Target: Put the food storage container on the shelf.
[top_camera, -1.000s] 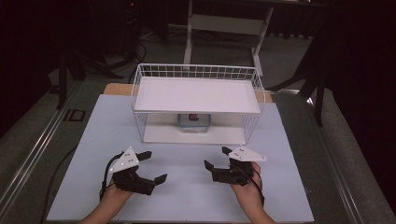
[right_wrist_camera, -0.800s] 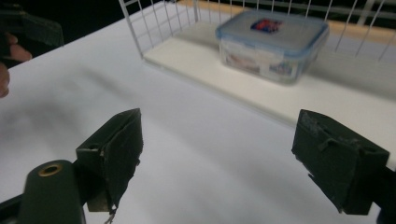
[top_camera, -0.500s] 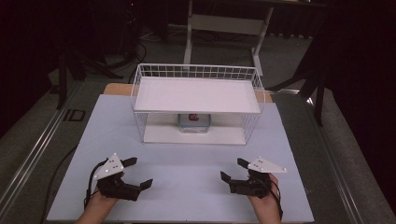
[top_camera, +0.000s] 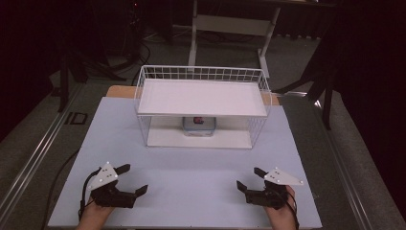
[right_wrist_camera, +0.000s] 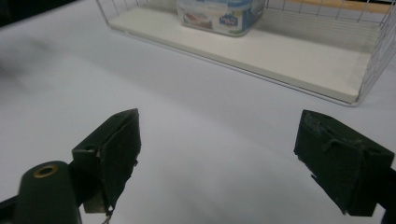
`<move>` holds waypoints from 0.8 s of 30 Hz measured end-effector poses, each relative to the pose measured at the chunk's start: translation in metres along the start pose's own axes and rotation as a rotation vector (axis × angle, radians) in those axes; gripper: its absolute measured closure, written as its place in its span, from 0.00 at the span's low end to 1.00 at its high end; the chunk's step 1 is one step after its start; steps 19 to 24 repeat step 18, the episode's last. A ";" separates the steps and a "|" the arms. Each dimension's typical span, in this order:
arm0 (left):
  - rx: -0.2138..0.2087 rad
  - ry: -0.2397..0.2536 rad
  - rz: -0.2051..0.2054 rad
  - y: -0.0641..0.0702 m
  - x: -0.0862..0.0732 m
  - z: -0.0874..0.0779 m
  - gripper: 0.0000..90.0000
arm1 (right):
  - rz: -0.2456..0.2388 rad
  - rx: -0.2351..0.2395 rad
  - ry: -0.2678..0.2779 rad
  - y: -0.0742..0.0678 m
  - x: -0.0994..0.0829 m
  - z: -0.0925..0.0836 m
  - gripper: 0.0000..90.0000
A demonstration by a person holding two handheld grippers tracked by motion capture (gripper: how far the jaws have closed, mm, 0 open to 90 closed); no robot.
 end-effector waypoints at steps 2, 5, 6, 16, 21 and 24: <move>0.002 0.002 -0.005 -0.003 -0.002 0.000 0.03 | -0.020 -0.004 -0.021 0.001 -0.003 0.003 0.16; 0.010 0.009 -0.012 -0.005 -0.001 -0.001 0.03 | -0.015 -0.004 -0.026 0.003 -0.004 0.005 0.16; 0.012 0.016 -0.017 -0.005 -0.001 -0.001 0.03 | -0.013 -0.005 -0.025 0.004 -0.004 0.005 0.16; 0.004 0.053 -0.007 -0.003 0.005 -0.005 0.03 | -0.001 -0.022 -0.003 0.010 -0.003 0.002 0.16; 0.011 0.059 -0.005 -0.003 0.005 -0.006 0.03 | 0.004 -0.021 0.004 0.011 -0.002 0.001 0.16; 0.011 0.059 -0.005 -0.003 0.005 -0.006 0.03 | 0.004 -0.021 0.004 0.011 -0.002 0.001 0.16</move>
Point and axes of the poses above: each handheld gripper's, and its own axes: z roughly forward along the jaws, x roughly out of its top, y roughly to its right, the point moved 1 cm from there along z, roughly forward along the jaws, and after that the axes turned 13 degrees about x, right-handed, at the moved point
